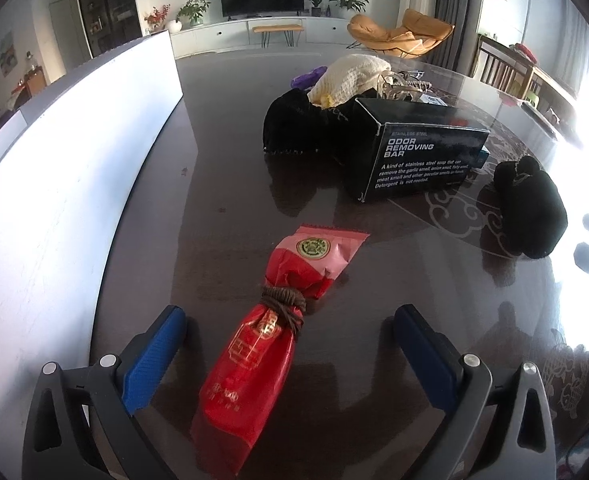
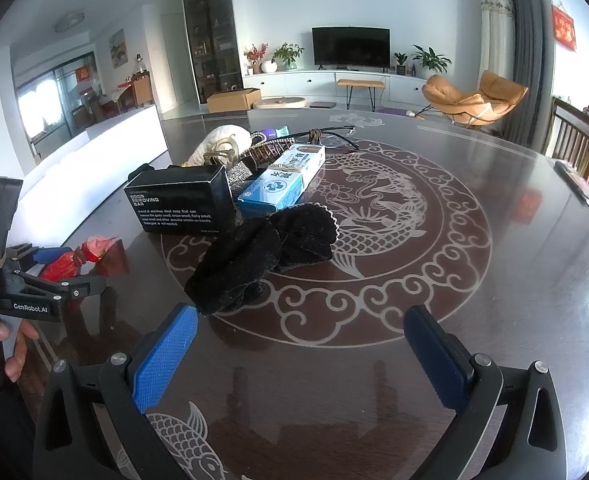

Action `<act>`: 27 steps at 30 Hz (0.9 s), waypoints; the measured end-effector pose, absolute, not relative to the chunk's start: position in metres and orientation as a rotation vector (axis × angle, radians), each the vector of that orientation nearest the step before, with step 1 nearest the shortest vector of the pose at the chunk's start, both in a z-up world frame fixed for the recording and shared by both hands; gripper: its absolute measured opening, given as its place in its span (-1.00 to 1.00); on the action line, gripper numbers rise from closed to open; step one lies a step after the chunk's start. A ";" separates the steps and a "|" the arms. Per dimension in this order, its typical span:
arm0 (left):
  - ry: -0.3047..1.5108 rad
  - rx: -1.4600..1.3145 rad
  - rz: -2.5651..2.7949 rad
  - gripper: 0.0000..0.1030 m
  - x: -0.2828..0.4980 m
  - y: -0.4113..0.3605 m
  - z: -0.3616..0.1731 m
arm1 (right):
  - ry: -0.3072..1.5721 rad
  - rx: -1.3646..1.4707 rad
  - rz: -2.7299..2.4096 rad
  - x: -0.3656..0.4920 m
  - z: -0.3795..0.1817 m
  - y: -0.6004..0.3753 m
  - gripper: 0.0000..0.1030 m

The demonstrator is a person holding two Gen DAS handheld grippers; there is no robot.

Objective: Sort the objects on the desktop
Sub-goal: 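Reach the left tool to the red snack bag and close on it, then lift the red bag with the left tool while the right tool grasps the black gloves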

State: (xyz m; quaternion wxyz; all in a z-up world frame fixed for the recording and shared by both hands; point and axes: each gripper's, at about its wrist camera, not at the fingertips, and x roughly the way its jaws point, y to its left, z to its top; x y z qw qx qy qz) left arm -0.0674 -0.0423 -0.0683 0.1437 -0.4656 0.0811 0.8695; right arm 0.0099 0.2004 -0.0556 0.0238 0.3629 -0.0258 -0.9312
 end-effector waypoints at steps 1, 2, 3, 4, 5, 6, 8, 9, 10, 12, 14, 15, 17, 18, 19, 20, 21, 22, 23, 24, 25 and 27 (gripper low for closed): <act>0.241 -1.353 2.494 1.00 -0.067 -0.043 -0.068 | -0.082 1.122 -2.882 0.010 -0.056 0.201 1.00; 0.245 -1.364 2.483 1.00 -0.067 -0.044 -0.067 | -0.087 1.118 -2.883 0.010 -0.055 0.201 1.00; 0.258 -1.389 2.454 1.00 -0.067 -0.044 -0.067 | -0.090 1.116 -2.883 0.010 -0.055 0.201 1.00; 0.273 -1.406 2.430 1.00 -0.067 -0.042 -0.066 | -0.094 1.114 -2.883 0.010 -0.055 0.202 1.00; 0.289 -1.416 2.405 1.00 -0.067 -0.042 -0.064 | -0.096 1.113 -2.882 0.010 -0.055 0.202 1.00; 0.310 -1.416 2.386 0.89 -0.066 -0.040 -0.063 | -0.098 1.113 -2.882 0.010 -0.055 0.202 1.00; 0.336 -1.359 2.357 0.34 -0.059 -0.034 -0.057 | -0.101 1.110 -2.881 0.011 -0.055 0.203 1.00; 0.320 -1.378 2.389 -0.17 -0.059 -0.032 -0.054 | -0.102 1.108 -2.881 0.011 -0.054 0.202 1.00; 0.327 -1.378 2.389 -0.52 -0.060 -0.030 -0.052 | -0.104 1.106 -2.882 0.011 -0.054 0.202 1.00; 0.328 -1.395 2.409 -0.55 -0.067 -0.025 -0.052 | -0.107 1.104 -2.882 0.012 -0.054 0.203 1.00; 0.300 -1.402 2.460 -0.55 -0.079 -0.023 -0.051 | -0.105 1.107 -2.880 0.012 -0.054 0.202 1.00; 0.261 -1.416 2.485 -0.55 -0.089 -0.021 -0.049 | -0.103 1.108 -2.880 0.012 -0.054 0.202 1.00; 0.185 -1.448 2.547 -0.56 -0.112 -0.019 -0.053 | -0.099 1.111 -2.879 0.012 -0.054 0.202 1.00; 0.175 -1.455 2.565 -0.56 -0.120 -0.015 -0.055 | -0.099 1.113 -2.879 0.012 -0.054 0.202 1.00; 0.170 -1.455 2.572 -0.56 -0.126 -0.012 -0.054 | -0.100 1.113 -2.880 0.012 -0.054 0.203 1.00; 0.170 -1.449 2.577 -0.56 -0.131 -0.011 -0.053 | -0.103 1.114 -2.881 0.012 -0.054 0.203 1.00; 0.178 -1.440 2.583 -0.53 -0.133 -0.007 -0.054 | -0.106 1.114 -2.881 0.012 -0.054 0.204 1.00; 0.181 -1.431 2.597 -0.52 -0.135 -0.004 -0.054 | -0.109 1.114 -2.882 0.012 -0.055 0.204 1.00; 0.169 -1.420 2.609 -0.50 -0.136 -0.002 -0.055 | -0.112 1.115 -2.881 0.012 -0.055 0.205 1.00; 0.151 -1.406 2.625 -0.40 -0.135 -0.004 -0.055 | -0.113 1.115 -2.881 0.012 -0.055 0.205 1.00; 0.136 -1.392 2.648 0.09 -0.134 -0.006 -0.056 | -0.111 1.115 -2.881 0.012 -0.055 0.204 1.00; 0.116 -1.436 2.664 1.00 -0.127 -0.020 -0.067 | -0.106 1.116 -2.880 0.011 -0.055 0.204 1.00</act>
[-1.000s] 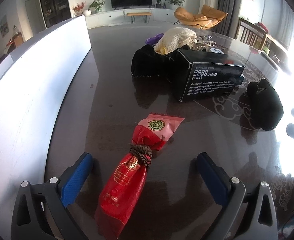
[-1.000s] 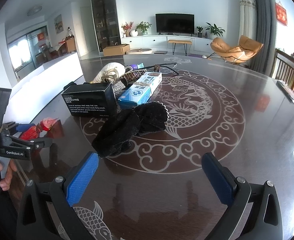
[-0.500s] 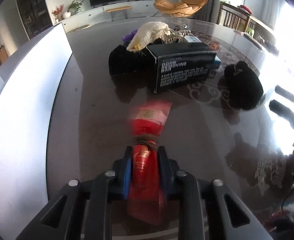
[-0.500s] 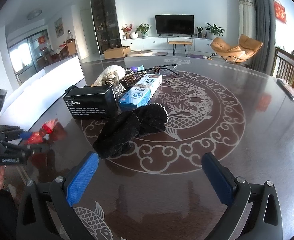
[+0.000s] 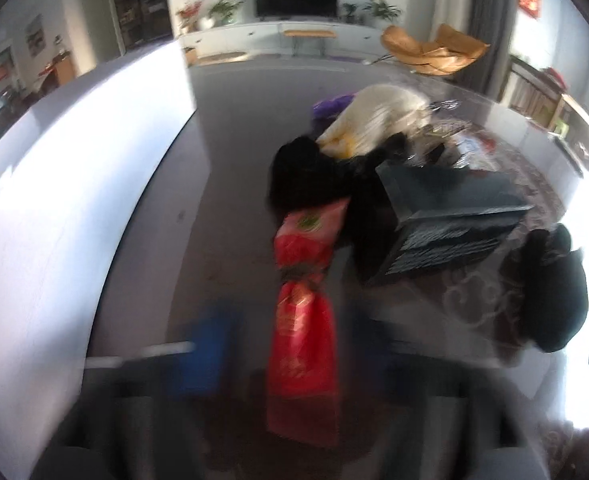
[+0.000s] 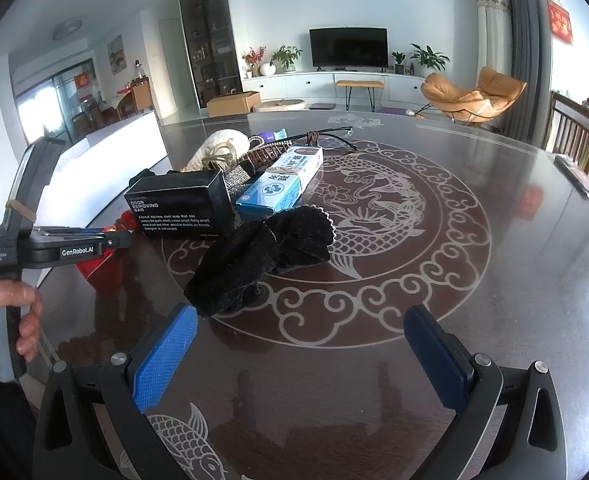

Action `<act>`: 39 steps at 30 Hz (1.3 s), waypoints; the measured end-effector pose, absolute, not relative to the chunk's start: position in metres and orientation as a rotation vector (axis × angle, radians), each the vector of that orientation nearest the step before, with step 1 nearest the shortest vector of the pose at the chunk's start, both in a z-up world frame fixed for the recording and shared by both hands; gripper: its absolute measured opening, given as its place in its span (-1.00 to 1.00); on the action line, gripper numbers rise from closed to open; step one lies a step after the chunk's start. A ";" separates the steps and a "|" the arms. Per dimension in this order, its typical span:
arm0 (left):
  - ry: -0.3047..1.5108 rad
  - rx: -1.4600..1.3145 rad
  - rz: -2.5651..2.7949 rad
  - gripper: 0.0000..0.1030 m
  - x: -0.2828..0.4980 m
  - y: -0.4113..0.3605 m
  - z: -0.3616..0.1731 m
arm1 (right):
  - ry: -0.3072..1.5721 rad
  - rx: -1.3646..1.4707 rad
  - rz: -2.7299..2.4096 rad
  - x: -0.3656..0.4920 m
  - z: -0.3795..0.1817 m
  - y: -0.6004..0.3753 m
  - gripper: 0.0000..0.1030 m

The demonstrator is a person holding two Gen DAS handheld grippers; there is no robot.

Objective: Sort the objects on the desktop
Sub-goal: 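Lift the red bag with the left tool while the right tool grasps the black gloves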

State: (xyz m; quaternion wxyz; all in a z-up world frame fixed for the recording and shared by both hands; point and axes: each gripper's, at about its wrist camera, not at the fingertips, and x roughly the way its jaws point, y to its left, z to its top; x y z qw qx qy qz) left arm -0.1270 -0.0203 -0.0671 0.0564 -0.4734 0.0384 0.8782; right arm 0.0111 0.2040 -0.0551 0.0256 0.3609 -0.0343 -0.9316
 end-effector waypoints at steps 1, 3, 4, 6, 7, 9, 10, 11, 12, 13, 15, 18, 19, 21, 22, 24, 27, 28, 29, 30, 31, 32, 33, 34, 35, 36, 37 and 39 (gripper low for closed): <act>0.074 -1.406 2.673 1.00 -0.125 -0.025 -0.068 | -0.102 1.116 -2.878 0.011 -0.055 0.204 1.00; 0.083 -1.418 2.665 1.00 -0.126 -0.022 -0.071 | -0.098 1.118 -2.875 0.010 -0.056 0.203 1.00; 0.107 -1.416 2.664 1.00 -0.127 -0.019 -0.074 | -0.097 1.120 -2.875 0.010 -0.056 0.204 1.00; 0.105 -1.415 2.660 1.00 -0.130 -0.018 -0.077 | -0.094 1.128 -2.872 0.009 -0.057 0.204 1.00; 0.106 -1.414 2.660 1.00 -0.131 -0.017 -0.079 | -0.091 1.131 -2.871 0.009 -0.057 0.202 1.00; 0.103 -1.413 2.661 1.00 -0.132 -0.015 -0.082 | -0.088 1.136 -2.871 0.009 -0.057 0.201 1.00; 0.103 -1.412 2.664 1.00 -0.133 -0.014 -0.083 | -0.086 1.139 -2.872 0.009 -0.057 0.201 1.00; 0.105 -1.411 2.667 1.00 -0.133 -0.014 -0.084 | -0.086 1.143 -2.872 0.009 -0.057 0.201 1.00; 0.103 -1.410 2.668 1.00 -0.134 -0.014 -0.084 | -0.087 1.146 -2.872 0.008 -0.058 0.201 1.00; 0.101 -1.409 2.667 1.00 -0.136 -0.014 -0.084 | -0.090 1.149 -2.873 0.008 -0.058 0.201 1.00; 0.100 -1.408 2.666 1.00 -0.135 -0.022 -0.084 | -0.100 1.153 -2.872 0.007 -0.059 0.203 1.00; 0.101 -1.407 2.668 1.00 -0.128 -0.023 -0.081 | -0.124 1.146 -2.884 0.008 -0.059 0.207 1.00; 0.099 -1.406 2.669 1.00 -0.127 -0.024 -0.080 | -0.150 1.137 -2.893 0.009 -0.058 0.209 1.00; 0.099 -1.406 2.668 1.00 -0.125 -0.030 -0.075 | -0.295 1.136 -2.844 0.004 -0.058 0.218 1.00; 0.099 -1.406 2.668 1.00 -0.126 -0.030 -0.076 | -0.329 1.149 -2.825 0.001 -0.058 0.221 1.00; 0.098 -1.405 2.669 1.00 -0.125 -0.030 -0.075 | -0.443 1.167 -2.785 -0.015 -0.052 0.224 1.00; 0.098 -1.403 2.669 1.00 -0.125 -0.030 -0.076 | -0.504 1.200 -2.759 -0.040 -0.049 0.216 1.00; 0.097 -1.403 2.669 1.00 -0.125 -0.030 -0.076 | -0.487 1.275 -2.735 -0.058 -0.053 0.207 1.00; 0.098 -1.402 2.669 1.00 -0.124 -0.030 -0.075 | -0.465 1.321 -2.721 -0.067 -0.057 0.202 1.00; 0.097 -1.402 2.669 1.00 -0.125 -0.030 -0.076 | -0.417 1.376 -2.706 -0.078 -0.063 0.193 1.00; 0.098 -1.402 2.670 1.00 -0.125 -0.030 -0.076 | -0.381 1.402 -2.700 -0.082 -0.066 0.188 1.00; 0.100 -1.402 2.670 1.00 -0.125 -0.030 -0.076 | -0.310 1.453 -2.689 -0.089 -0.074 0.180 1.00; 0.099 -1.402 2.671 1.00 -0.122 -0.029 -0.073 | -0.242 1.441 -2.711 -0.090 -0.075 0.175 1.00; 0.100 -1.402 2.671 1.00 -0.123 -0.030 -0.073 | -0.182 1.425 -2.728 -0.088 -0.076 0.171 1.00; 0.100 -1.401 2.671 1.00 -0.123 -0.030 -0.073 | -0.154 1.424 -2.727 -0.086 -0.079 0.171 0.99; 0.100 -1.401 2.670 1.00 -0.123 -0.031 -0.074 | -0.130 1.394 -2.741 -0.081 -0.078 0.172 0.87; 0.099 -1.401 2.670 1.00 -0.123 -0.030 -0.074 | -0.094 1.380 -2.756 -0.076 -0.078 0.174 0.63; 0.096 -1.399 2.668 1.00 -0.123 -0.032 -0.072 | -0.016 1.348 -2.764 -0.066 -0.077 0.180 0.20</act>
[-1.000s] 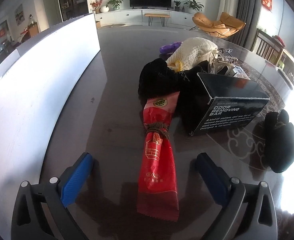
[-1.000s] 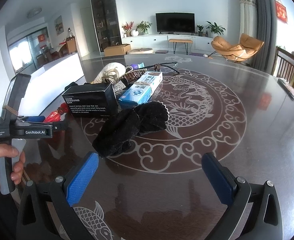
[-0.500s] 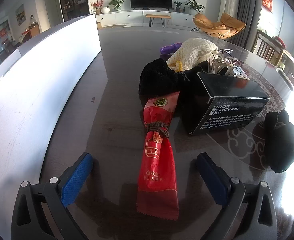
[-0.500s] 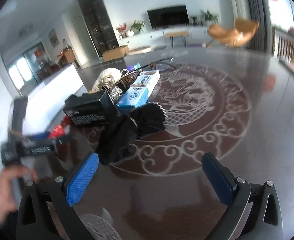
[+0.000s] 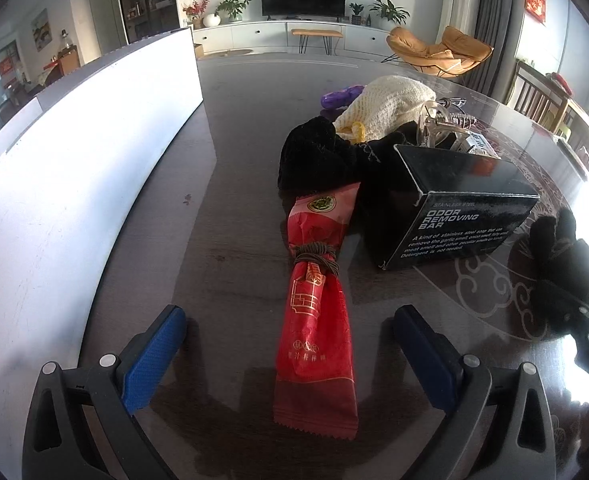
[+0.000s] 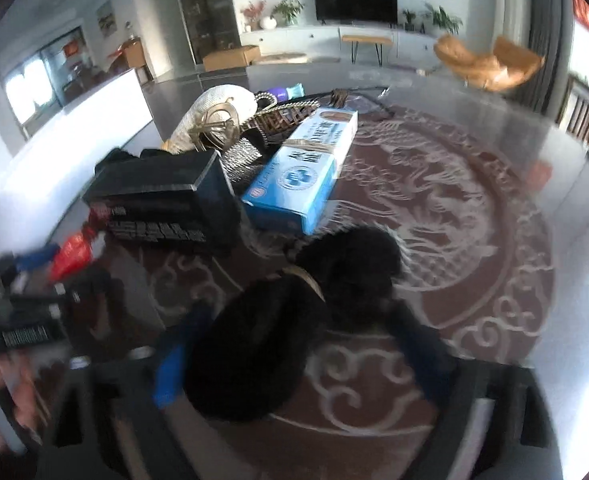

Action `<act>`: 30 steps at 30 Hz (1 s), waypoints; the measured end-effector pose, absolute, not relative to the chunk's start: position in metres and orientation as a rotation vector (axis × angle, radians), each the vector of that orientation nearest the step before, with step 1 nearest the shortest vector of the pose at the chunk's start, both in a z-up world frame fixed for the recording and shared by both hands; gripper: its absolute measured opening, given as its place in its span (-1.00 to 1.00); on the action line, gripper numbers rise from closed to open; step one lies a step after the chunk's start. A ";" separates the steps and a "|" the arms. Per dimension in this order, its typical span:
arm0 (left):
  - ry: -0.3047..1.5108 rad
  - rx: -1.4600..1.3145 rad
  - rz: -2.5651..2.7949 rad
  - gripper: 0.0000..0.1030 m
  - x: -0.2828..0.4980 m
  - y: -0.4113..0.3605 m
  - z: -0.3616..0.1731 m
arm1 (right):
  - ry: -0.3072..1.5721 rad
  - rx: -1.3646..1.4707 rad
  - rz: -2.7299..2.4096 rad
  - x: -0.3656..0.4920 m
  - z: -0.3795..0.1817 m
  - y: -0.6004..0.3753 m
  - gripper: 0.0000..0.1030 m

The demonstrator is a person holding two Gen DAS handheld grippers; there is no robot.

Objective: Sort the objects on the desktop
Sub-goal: 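Lift the red bag with the left tool while the right tool grasps the black gloves, then carry both items into the white bin and open both tools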

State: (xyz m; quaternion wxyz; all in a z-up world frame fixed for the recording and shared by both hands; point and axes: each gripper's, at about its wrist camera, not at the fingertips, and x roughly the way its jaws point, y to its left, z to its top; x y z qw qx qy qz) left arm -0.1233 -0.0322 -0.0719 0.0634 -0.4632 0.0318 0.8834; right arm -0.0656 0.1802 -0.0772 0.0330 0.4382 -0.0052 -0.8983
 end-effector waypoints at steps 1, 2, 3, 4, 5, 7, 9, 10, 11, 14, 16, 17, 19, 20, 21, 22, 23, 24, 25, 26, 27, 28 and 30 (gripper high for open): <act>0.097 -1.399 2.668 1.00 -0.123 -0.033 -0.072 | 0.010 1.337 -2.760 -0.059 -0.077 0.187 -0.05; 0.096 -1.399 2.667 1.00 -0.122 -0.034 -0.070 | 0.010 1.333 -2.749 -0.053 -0.075 0.194 -0.10; 0.095 -1.399 2.666 1.00 -0.123 -0.034 -0.069 | -0.005 1.329 -2.732 -0.048 -0.075 0.202 -0.11; 0.095 -1.398 2.666 1.00 -0.123 -0.035 -0.070 | -0.031 1.327 -2.709 -0.042 -0.075 0.210 -0.09; 0.095 -1.398 2.666 1.00 -0.123 -0.034 -0.069 | -0.050 1.330 -2.695 -0.038 -0.075 0.216 -0.08; 0.096 -1.400 2.665 1.00 -0.123 -0.035 -0.069 | -0.080 1.351 -2.679 -0.030 -0.075 0.226 0.40; 0.100 -1.409 2.655 1.00 -0.122 -0.034 -0.067 | -0.098 1.364 -2.675 -0.028 -0.073 0.236 0.72; 0.119 -1.418 2.636 1.00 -0.124 -0.033 -0.067 | -0.093 1.360 -2.675 -0.031 -0.070 0.236 0.72; 0.132 -1.432 2.605 1.00 -0.126 -0.033 -0.066 | -0.084 1.356 -2.675 -0.033 -0.068 0.235 0.72; 0.164 -1.430 2.568 0.91 -0.127 -0.034 -0.064 | -0.064 1.346 -2.670 -0.048 -0.063 0.227 0.72; 0.181 -1.352 2.572 -0.19 -0.121 -0.034 -0.057 | -0.059 1.316 -2.649 -0.058 -0.062 0.219 0.68; 0.181 -1.349 2.571 -0.56 -0.121 -0.035 -0.054 | -0.034 1.307 -2.631 -0.063 -0.063 0.212 0.54; 0.151 -1.357 2.562 -0.61 -0.119 -0.042 -0.047 | -0.021 1.352 -2.618 -0.067 -0.066 0.209 -0.49; 0.147 -1.331 2.575 -0.61 -0.114 -0.045 -0.042 | -0.072 1.341 -2.615 -0.064 -0.064 0.211 -0.50; 0.143 -1.313 2.586 -0.61 -0.109 -0.047 -0.037 | -0.088 1.315 -2.628 -0.057 -0.060 0.214 -0.49; 0.121 -1.286 2.602 -0.61 -0.103 -0.052 -0.028 | -0.076 1.301 -2.636 -0.051 -0.057 0.215 -0.50; 0.081 -1.265 2.609 -0.61 -0.097 -0.057 -0.020 | -0.061 1.291 -2.635 -0.044 -0.054 0.216 -0.50; 0.041 -1.251 2.611 -0.61 -0.091 -0.061 -0.013 | -0.052 1.290 -2.627 -0.039 -0.052 0.217 -0.50; -0.010 -1.231 2.613 -0.61 -0.082 -0.066 -0.003 | -0.042 1.291 -2.618 -0.032 -0.050 0.217 -0.49; -0.040 -1.212 2.615 -0.61 -0.075 -0.071 0.005 | -0.026 1.294 -2.605 -0.026 -0.047 0.216 -0.49; -0.068 -1.189 2.620 -0.61 -0.067 -0.078 0.014 | -0.005 1.290 -2.591 -0.020 -0.044 0.213 -0.49; -0.105 -1.161 2.627 -0.61 -0.058 -0.086 0.027 | 0.006 1.284 -2.584 -0.017 -0.042 0.210 -0.49; -0.180 -1.117 2.650 -0.61 -0.047 -0.110 0.053 | 0.029 1.259 -2.557 -0.013 -0.031 0.196 -0.49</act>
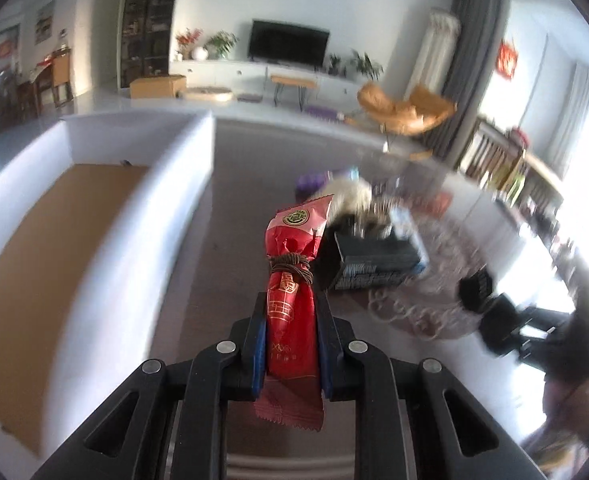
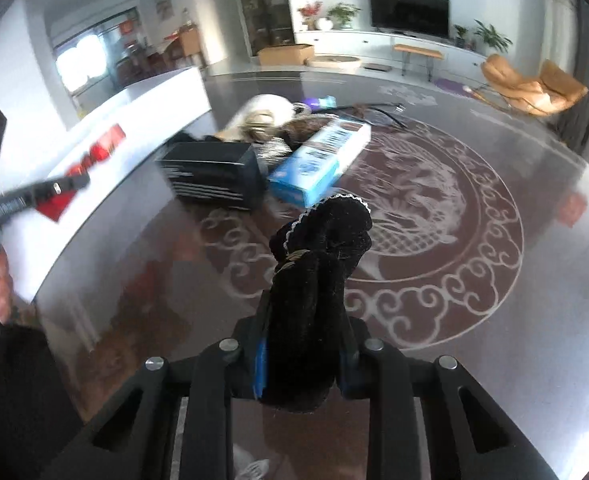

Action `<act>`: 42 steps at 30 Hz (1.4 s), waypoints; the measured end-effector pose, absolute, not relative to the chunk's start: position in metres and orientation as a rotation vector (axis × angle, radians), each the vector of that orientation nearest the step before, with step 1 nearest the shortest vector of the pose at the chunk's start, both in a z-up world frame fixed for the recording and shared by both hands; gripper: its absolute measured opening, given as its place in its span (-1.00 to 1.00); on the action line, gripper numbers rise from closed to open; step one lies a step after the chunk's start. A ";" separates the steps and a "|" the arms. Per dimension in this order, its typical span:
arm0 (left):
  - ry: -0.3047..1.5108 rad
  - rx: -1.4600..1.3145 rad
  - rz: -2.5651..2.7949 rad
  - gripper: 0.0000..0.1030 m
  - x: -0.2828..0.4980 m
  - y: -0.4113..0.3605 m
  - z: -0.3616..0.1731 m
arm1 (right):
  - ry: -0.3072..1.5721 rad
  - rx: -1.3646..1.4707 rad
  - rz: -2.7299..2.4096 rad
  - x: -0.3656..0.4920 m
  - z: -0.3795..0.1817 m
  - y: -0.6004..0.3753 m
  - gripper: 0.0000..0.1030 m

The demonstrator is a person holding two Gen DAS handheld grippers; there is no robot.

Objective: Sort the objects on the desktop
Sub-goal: 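Carry both items into the white bin and open both tools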

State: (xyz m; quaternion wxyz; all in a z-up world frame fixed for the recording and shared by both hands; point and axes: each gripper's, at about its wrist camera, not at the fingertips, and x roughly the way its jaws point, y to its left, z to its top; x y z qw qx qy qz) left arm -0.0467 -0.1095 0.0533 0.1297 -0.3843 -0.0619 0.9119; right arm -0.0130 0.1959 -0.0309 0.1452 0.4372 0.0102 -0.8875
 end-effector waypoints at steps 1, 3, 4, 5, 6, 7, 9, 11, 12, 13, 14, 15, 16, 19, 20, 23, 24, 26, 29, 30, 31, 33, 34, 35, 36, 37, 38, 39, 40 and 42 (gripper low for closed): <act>-0.208 -1.104 2.664 -0.61 -0.041 -0.124 0.061 | 0.030 1.238 -2.538 -0.013 -0.024 0.186 -0.49; -0.269 -1.093 2.698 -0.61 -0.037 -0.156 0.079 | 0.023 1.171 -2.480 -0.016 -0.002 0.152 -0.49; -0.295 -1.093 2.737 -0.61 -0.036 -0.181 0.090 | 0.026 1.148 -2.461 -0.016 0.005 0.141 -0.49; -0.295 -1.101 2.763 -0.61 -0.040 -0.194 0.096 | 0.035 1.105 -2.426 -0.019 0.017 0.117 -0.49; -0.286 -1.129 2.806 -0.61 -0.044 -0.219 0.102 | 0.042 1.073 -2.400 -0.022 0.026 0.098 -0.49; -0.287 -1.153 2.826 -0.61 -0.046 -0.233 0.103 | 0.054 1.038 -2.367 -0.025 0.037 0.073 -0.49; -0.304 -1.232 2.852 -0.61 -0.053 -0.265 0.098 | 0.075 0.982 -2.299 -0.034 0.055 0.023 -0.49; -0.320 -1.333 2.873 -0.61 -0.060 -0.299 0.084 | 0.095 0.941 -2.224 -0.045 0.070 -0.033 -0.49; -0.330 -1.373 2.872 -0.61 -0.061 -0.309 0.076 | 0.127 0.927 -2.196 -0.052 0.076 -0.064 -0.48; -0.346 -1.421 2.865 -0.61 -0.066 -0.321 0.067 | 0.147 0.920 -2.179 -0.055 0.077 -0.080 -0.48; -0.354 -1.457 2.859 -0.61 -0.069 -0.329 0.060 | 0.185 0.917 -2.149 -0.061 0.078 -0.108 -0.47; -0.364 -1.503 2.852 -0.60 -0.074 -0.339 0.051 | 0.212 0.922 -2.134 -0.066 0.076 -0.126 -0.47; -0.376 -1.534 2.850 -0.56 -0.077 -0.345 0.044 | 0.239 0.937 -2.109 -0.073 0.071 -0.146 -0.42; -0.440 -1.643 2.871 0.12 -0.086 -0.357 0.025 | 0.265 1.029 -2.038 -0.095 0.051 -0.190 0.15; -0.446 -1.668 2.896 0.25 -0.087 -0.357 0.020 | 0.262 1.050 -2.044 -0.103 0.044 -0.198 0.35; -0.541 -1.577 2.909 0.68 -0.079 -0.368 0.020 | 0.177 1.054 -2.066 -0.115 0.043 -0.193 0.58; -0.535 -1.551 2.925 0.68 -0.075 -0.364 0.024 | 0.157 1.052 -2.074 -0.115 0.045 -0.189 0.58; -0.462 -1.485 2.981 0.68 -0.066 -0.359 0.033 | 0.108 1.009 -2.124 -0.110 0.053 -0.163 0.60; -0.401 -1.369 3.006 0.68 -0.052 -0.334 0.051 | 0.098 0.977 -2.240 -0.099 0.053 -0.109 0.78; -0.397 -1.331 2.980 0.68 -0.047 -0.324 0.058 | 0.091 0.978 -2.276 -0.090 0.051 -0.091 0.82; -0.381 -1.291 2.943 0.68 -0.043 -0.308 0.067 | 0.087 0.987 -2.317 -0.083 0.046 -0.072 0.84; -0.334 -1.225 2.883 0.68 -0.033 -0.277 0.086 | 0.089 1.032 -2.411 -0.070 0.030 -0.021 0.84; -0.311 -1.184 2.847 0.71 -0.026 -0.260 0.094 | 0.094 1.064 -2.454 -0.061 0.019 0.005 0.84; -0.299 -1.158 2.813 0.76 -0.022 -0.248 0.099 | 0.098 1.112 -2.504 -0.050 0.006 0.034 0.84; -0.289 -1.134 2.777 0.85 -0.017 -0.234 0.104 | 0.100 1.153 -2.540 -0.047 -0.004 0.056 0.84; -0.280 -1.112 2.742 0.90 -0.011 -0.218 0.108 | 0.097 1.207 -2.581 -0.041 -0.014 0.082 0.84; -0.271 -1.096 2.714 0.90 -0.004 -0.205 0.111 | 0.065 1.265 -2.624 -0.034 -0.024 0.110 0.84; -0.258 -1.085 2.683 0.90 0.000 -0.191 0.113 | 0.009 1.303 -2.666 -0.027 -0.031 0.137 0.84; -0.236 -1.082 2.650 0.90 0.005 -0.170 0.112 | -0.023 1.316 -2.691 -0.022 -0.035 0.146 0.84; -0.195 -1.083 2.604 0.90 0.011 -0.141 0.111 | -0.120 1.351 -2.755 -0.007 -0.044 0.185 0.84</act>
